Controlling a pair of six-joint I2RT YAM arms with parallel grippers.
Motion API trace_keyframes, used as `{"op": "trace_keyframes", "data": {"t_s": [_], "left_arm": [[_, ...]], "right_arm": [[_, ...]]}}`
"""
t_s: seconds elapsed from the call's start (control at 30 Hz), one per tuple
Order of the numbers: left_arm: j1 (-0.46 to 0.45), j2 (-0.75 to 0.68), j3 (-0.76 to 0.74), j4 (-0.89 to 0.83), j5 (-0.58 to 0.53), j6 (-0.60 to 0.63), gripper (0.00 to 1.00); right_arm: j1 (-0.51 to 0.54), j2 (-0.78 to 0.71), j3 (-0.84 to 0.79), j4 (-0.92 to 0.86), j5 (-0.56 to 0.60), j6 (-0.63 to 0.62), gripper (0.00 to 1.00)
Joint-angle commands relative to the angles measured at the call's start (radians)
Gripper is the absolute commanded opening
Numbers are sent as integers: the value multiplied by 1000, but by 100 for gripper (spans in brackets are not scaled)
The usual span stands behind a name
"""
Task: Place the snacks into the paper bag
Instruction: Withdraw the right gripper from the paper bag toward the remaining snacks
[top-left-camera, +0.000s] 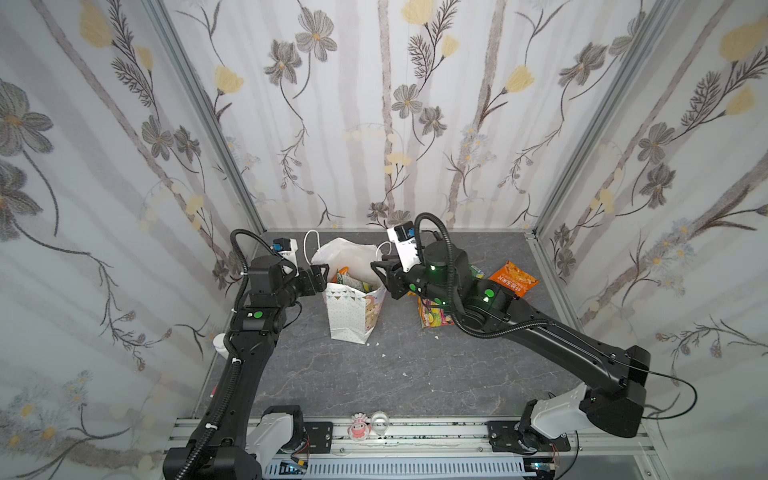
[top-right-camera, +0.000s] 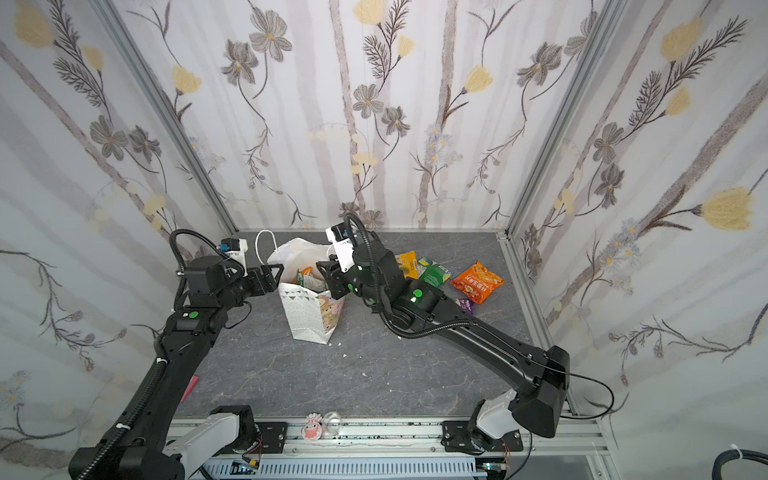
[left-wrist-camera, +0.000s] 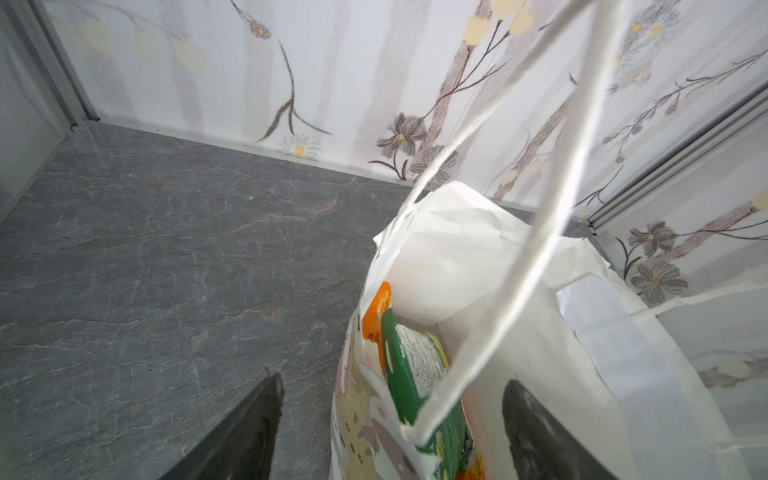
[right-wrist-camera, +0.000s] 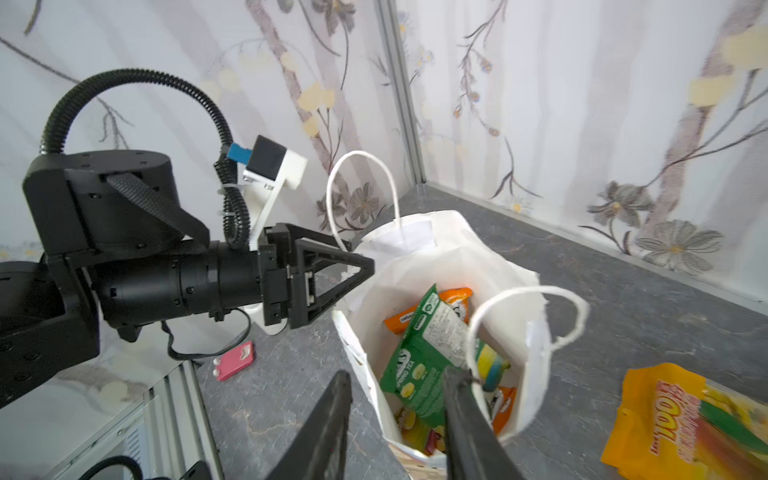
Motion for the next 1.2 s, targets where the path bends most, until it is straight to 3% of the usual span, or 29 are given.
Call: {"op": "trace_keyframes", "data": {"t_s": [0.0,0.2,0.5,0.67,0.8,1.0,1.17], "left_arm": [[1,-10,8,9,-4,6,83],[2,-10,10,5,-7,7,83],[-3,-5,11,-1,-10,15,83],[-8,-4,17,-12,-22,23,83],[-16,-6,14,-23,-21,32,83],[-17,-24,-9,-28,-49,42,83],[-17,-29,-14,-24,-56,46,83]], "right_arm": [[-72,-93,-128,42,21,65,37],[-225,-276,-364,-4,34,154,38],[-301,-393,-516,-47,47,212,34],[-331,-394,-541,-72,60,210,37],[-350,-319,-499,-161,31,203,35],[-350,-227,-500,-284,88,200,36],[-357,-312,-598,-201,85,268,43]]}}
